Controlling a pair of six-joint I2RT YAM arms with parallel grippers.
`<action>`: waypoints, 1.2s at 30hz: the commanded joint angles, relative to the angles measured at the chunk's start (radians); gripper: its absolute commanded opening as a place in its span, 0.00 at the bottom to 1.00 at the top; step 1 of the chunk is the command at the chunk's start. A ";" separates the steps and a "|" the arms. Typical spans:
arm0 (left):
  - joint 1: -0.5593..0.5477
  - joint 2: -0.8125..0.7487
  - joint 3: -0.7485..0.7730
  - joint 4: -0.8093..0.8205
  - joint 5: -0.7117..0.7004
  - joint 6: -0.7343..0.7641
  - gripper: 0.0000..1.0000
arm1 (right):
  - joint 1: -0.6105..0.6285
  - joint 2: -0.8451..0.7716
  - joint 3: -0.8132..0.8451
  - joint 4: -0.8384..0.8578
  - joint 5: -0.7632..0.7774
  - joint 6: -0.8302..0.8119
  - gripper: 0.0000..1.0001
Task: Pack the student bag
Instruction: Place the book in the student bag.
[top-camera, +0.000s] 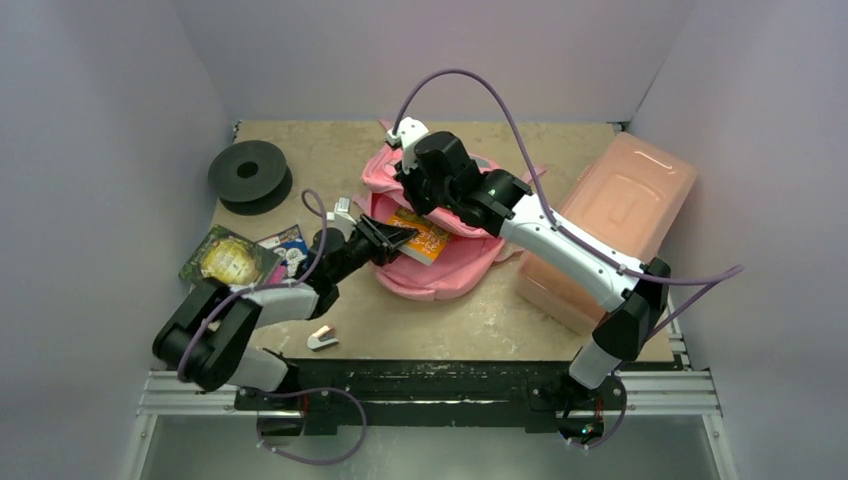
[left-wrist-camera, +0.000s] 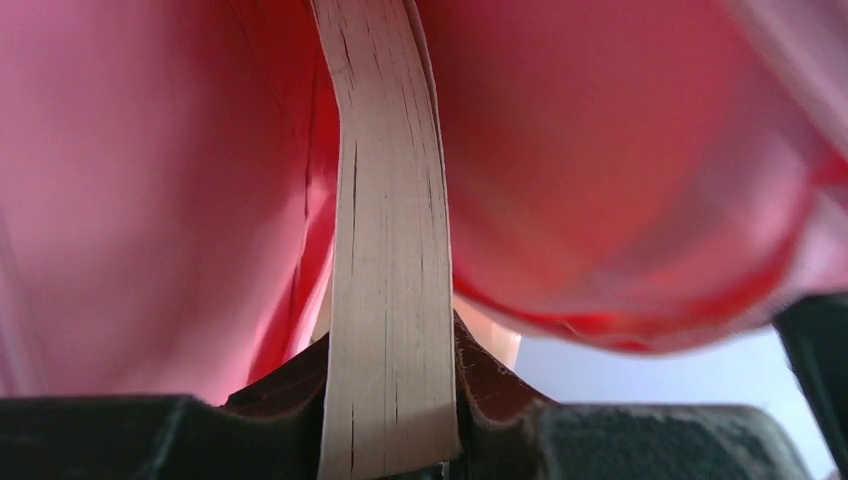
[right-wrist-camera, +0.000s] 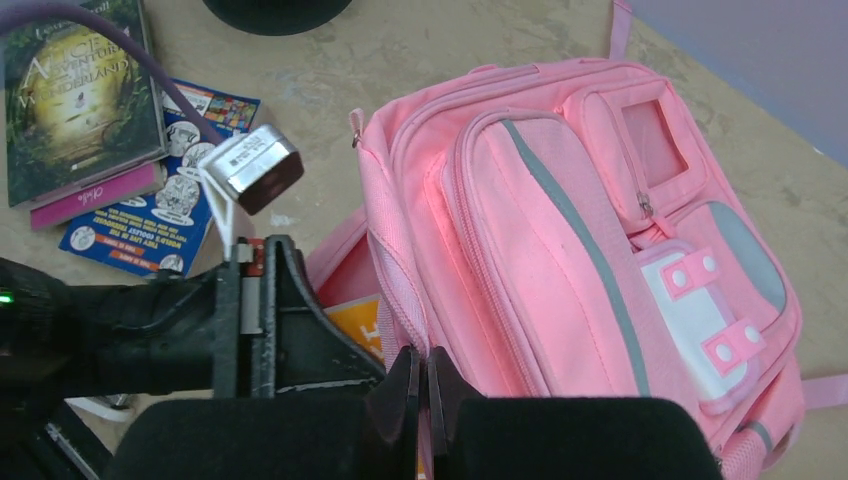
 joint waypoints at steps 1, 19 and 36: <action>-0.025 0.216 0.053 0.547 -0.100 -0.117 0.00 | -0.002 -0.062 0.042 0.117 -0.040 0.036 0.00; -0.106 0.591 0.436 0.372 -0.474 -0.106 0.00 | -0.003 -0.093 0.018 0.117 -0.077 0.047 0.00; -0.019 0.603 0.531 -0.040 -0.241 -0.083 0.13 | -0.027 -0.102 -0.026 0.125 -0.043 0.019 0.00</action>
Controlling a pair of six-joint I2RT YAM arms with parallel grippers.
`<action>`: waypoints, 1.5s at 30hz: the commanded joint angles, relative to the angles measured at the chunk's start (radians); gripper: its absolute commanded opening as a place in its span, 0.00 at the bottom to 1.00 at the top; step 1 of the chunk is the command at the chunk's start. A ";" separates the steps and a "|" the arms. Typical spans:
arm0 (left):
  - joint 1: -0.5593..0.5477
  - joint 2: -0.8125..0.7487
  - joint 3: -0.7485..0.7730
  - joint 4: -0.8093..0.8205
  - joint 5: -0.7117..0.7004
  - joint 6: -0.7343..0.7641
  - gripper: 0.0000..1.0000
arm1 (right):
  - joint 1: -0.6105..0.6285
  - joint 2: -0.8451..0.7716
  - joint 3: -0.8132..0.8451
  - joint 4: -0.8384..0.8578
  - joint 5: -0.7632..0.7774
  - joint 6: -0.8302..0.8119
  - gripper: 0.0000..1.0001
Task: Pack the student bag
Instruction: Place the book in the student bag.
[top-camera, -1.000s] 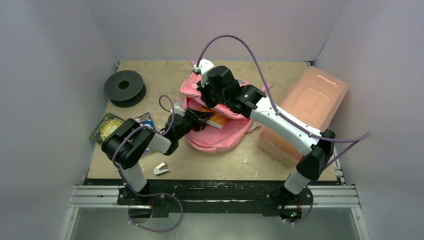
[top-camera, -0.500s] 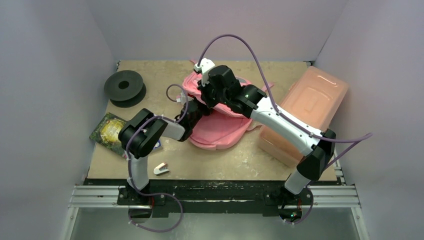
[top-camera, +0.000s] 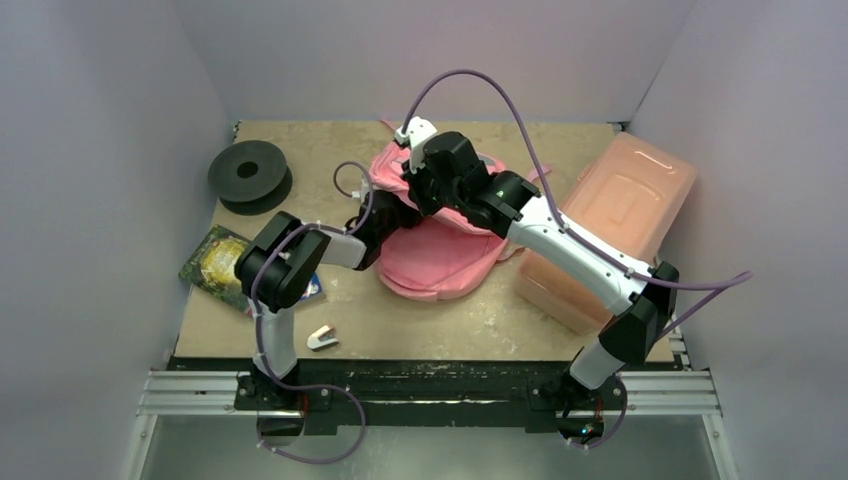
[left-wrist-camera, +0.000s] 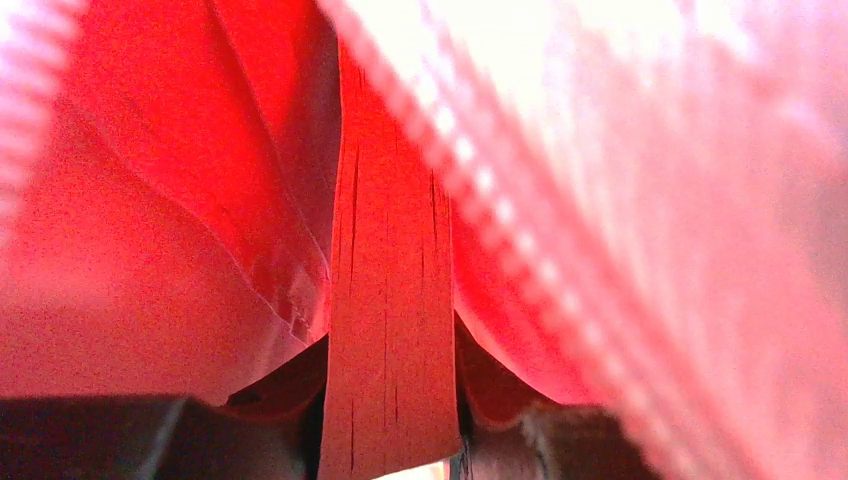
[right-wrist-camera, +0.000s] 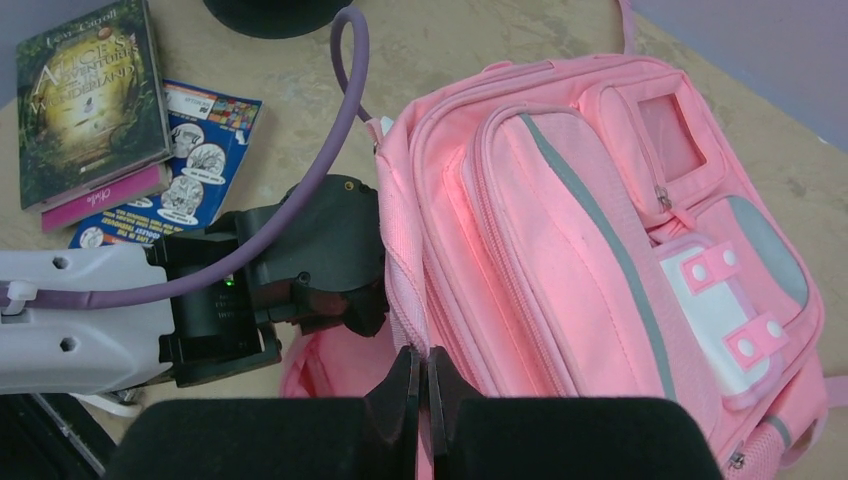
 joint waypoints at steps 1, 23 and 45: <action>0.029 -0.046 0.054 -0.136 0.108 0.012 0.19 | -0.016 -0.057 0.017 0.106 -0.007 0.001 0.00; 0.088 -0.649 -0.221 -0.617 0.229 0.233 0.67 | -0.125 -0.016 -0.005 0.157 -0.075 0.031 0.00; -0.009 -0.349 0.044 -0.689 0.110 -0.062 0.21 | -0.126 -0.022 -0.026 0.185 -0.110 0.081 0.00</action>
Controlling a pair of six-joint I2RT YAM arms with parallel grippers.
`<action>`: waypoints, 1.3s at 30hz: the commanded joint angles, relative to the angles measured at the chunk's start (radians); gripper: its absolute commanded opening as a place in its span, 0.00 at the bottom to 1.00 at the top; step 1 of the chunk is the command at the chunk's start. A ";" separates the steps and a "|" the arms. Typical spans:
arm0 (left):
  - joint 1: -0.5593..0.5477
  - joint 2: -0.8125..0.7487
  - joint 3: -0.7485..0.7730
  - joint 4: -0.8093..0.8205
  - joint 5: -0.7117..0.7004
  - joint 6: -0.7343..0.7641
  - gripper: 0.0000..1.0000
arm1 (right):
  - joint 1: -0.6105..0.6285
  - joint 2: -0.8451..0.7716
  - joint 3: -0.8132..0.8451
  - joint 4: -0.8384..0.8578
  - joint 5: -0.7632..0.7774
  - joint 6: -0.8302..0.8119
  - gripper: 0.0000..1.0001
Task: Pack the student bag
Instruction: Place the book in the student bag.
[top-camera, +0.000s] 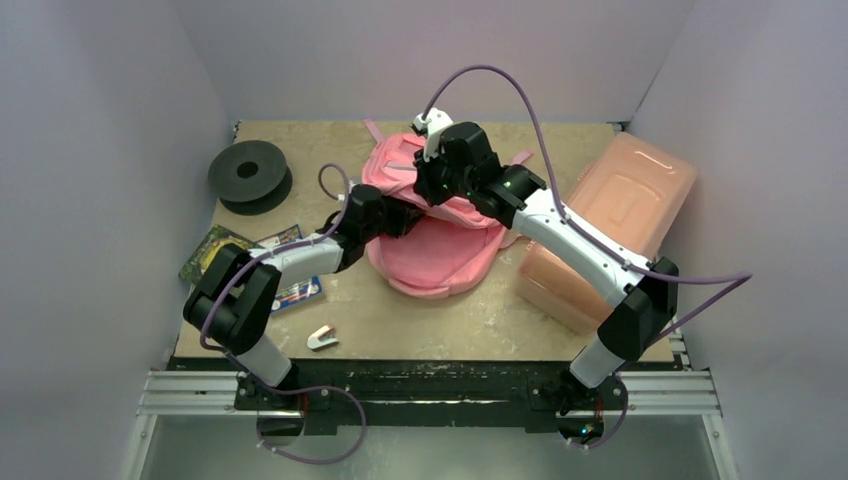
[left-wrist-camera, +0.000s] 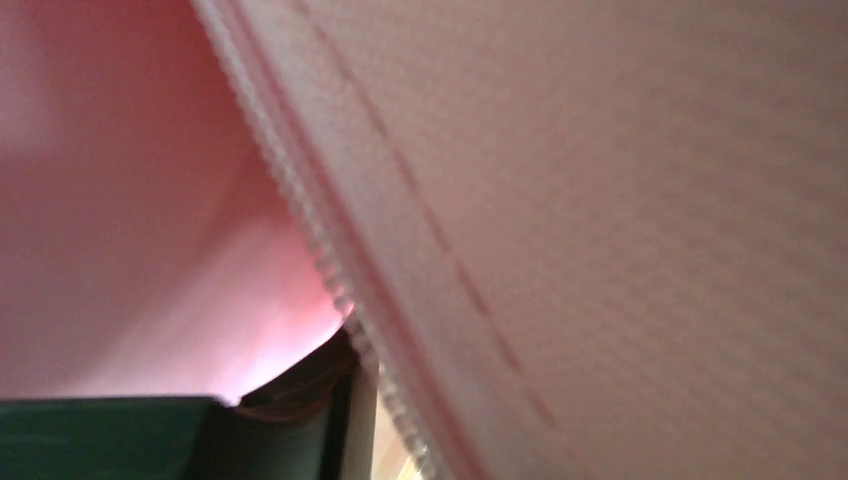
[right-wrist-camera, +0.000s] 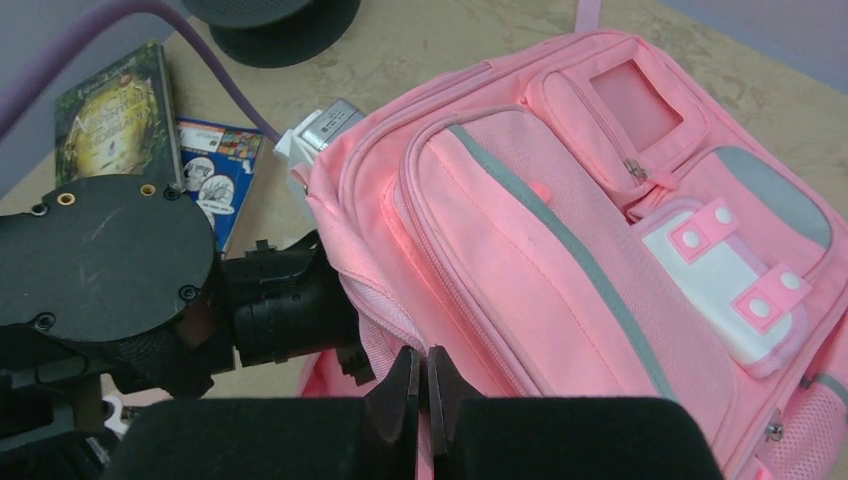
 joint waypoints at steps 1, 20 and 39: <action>-0.027 -0.006 0.174 -0.377 0.014 -0.063 0.29 | -0.013 -0.026 0.039 0.086 0.044 0.010 0.00; 0.016 -0.365 0.045 -0.652 0.182 0.284 0.67 | -0.013 -0.014 -0.022 0.097 0.161 -0.076 0.00; 0.117 -1.288 0.289 -1.527 -0.238 0.815 0.72 | 0.173 0.141 -0.192 0.499 -0.235 0.281 0.89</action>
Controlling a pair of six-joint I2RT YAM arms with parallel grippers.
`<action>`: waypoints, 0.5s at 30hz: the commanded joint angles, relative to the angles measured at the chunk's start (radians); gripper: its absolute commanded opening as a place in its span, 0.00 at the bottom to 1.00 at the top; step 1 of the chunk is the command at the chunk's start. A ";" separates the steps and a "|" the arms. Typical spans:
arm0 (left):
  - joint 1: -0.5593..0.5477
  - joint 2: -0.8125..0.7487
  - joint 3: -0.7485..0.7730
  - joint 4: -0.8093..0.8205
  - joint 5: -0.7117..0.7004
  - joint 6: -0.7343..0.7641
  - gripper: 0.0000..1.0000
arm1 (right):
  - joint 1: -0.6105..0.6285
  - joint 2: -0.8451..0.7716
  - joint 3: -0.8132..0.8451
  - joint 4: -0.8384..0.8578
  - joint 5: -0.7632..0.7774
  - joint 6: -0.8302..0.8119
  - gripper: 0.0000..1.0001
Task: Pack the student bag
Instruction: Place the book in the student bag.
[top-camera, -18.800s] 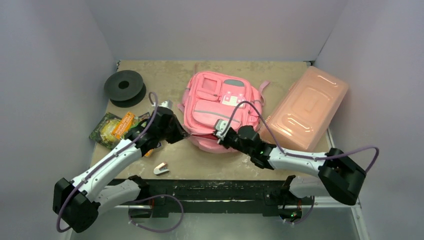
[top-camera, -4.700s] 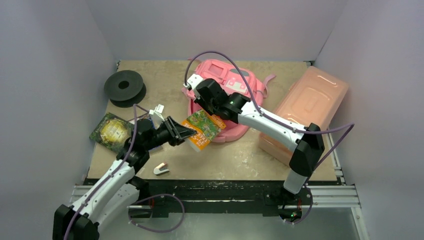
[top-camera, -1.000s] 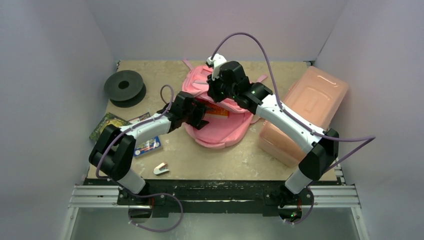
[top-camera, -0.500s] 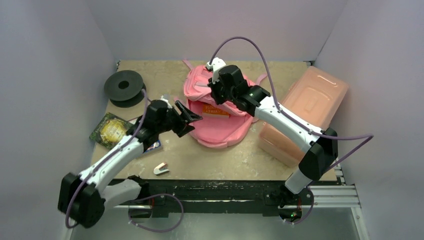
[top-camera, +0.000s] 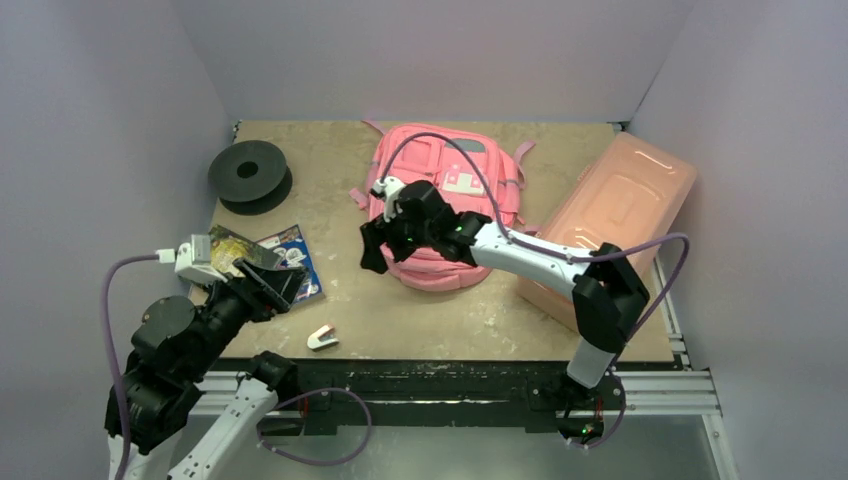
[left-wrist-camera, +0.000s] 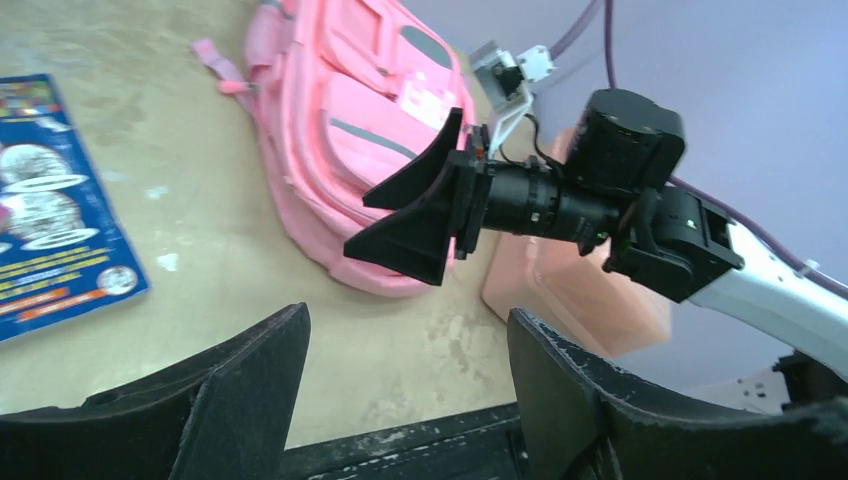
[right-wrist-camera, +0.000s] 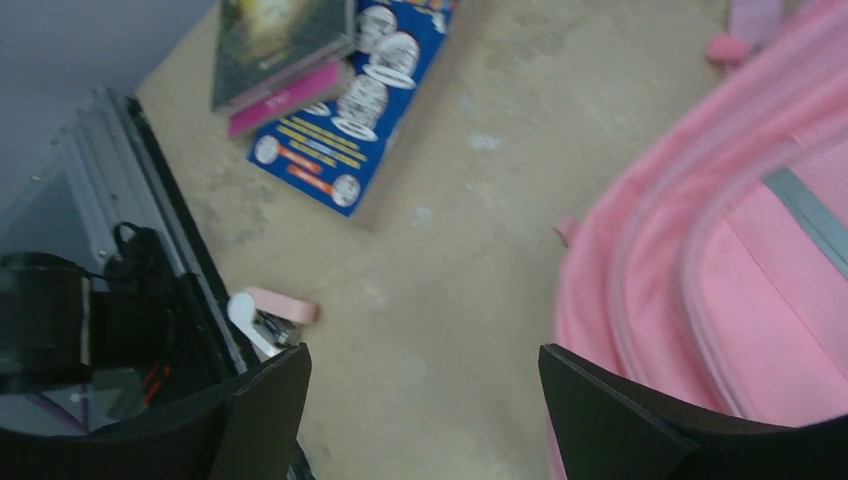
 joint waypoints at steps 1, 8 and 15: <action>0.005 -0.016 0.054 -0.211 -0.193 0.051 0.72 | 0.056 0.108 0.161 0.275 -0.064 0.242 0.90; 0.005 -0.009 0.108 -0.291 -0.153 0.032 0.71 | 0.087 0.481 0.430 0.531 -0.202 0.651 0.89; 0.005 -0.065 0.080 -0.305 -0.084 -0.008 0.71 | 0.093 0.749 0.700 0.540 -0.246 0.825 0.83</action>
